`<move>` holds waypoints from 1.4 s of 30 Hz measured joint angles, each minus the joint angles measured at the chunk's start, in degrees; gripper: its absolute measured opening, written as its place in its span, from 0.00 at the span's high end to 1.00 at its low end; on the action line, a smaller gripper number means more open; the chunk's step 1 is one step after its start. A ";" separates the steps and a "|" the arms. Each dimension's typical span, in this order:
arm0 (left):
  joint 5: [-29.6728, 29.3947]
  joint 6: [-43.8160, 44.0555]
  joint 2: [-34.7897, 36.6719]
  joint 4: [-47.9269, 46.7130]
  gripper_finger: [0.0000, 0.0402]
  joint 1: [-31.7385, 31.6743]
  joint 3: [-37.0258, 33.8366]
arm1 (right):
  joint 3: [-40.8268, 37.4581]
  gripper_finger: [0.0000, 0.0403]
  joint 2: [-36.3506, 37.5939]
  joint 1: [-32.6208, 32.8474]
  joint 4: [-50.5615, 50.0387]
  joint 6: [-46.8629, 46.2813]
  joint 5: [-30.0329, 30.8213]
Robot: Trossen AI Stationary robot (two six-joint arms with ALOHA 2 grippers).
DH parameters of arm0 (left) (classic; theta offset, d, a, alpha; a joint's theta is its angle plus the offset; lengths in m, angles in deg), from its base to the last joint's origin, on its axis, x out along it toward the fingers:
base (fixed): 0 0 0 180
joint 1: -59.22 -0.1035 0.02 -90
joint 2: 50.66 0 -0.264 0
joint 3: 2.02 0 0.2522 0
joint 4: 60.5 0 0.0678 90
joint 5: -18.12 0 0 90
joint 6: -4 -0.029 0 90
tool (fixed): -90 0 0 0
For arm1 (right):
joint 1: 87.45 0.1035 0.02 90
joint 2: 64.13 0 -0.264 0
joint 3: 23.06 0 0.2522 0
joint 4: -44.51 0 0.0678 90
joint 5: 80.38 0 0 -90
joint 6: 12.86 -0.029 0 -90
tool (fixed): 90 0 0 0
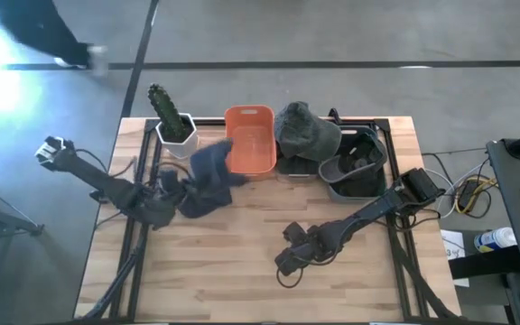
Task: Pick & Place hat
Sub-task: Put the blue cap into the orange bin
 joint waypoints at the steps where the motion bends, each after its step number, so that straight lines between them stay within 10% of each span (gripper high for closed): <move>1: -1.27 -4.94 -0.27 -0.10 0.98 -0.01 2.76 | 0.00 0.50 0.00 0.00 0.00 0.05 0.02; 9: -10.64 -46.93 -6.12 -0.02 0.98 -2.93 21.24 | 0.00 0.50 0.00 0.00 0.02 -0.02 0.57; 18: -4.19 -72.72 -20.64 -0.13 0.98 -15.75 30.40 | -0.02 0.50 0.35 0.04 0.04 -1.60 0.61; 30: 16.89 -73.35 -36.90 -4.56 0.98 -32.54 31.11 | 0.24 0.50 0.44 1.99 0.26 -6.92 0.57; 42: 26.99 -61.07 -45.02 -16.69 0.92 -34.67 32.05 | -0.01 0.50 0.44 3.48 0.08 -10.08 0.57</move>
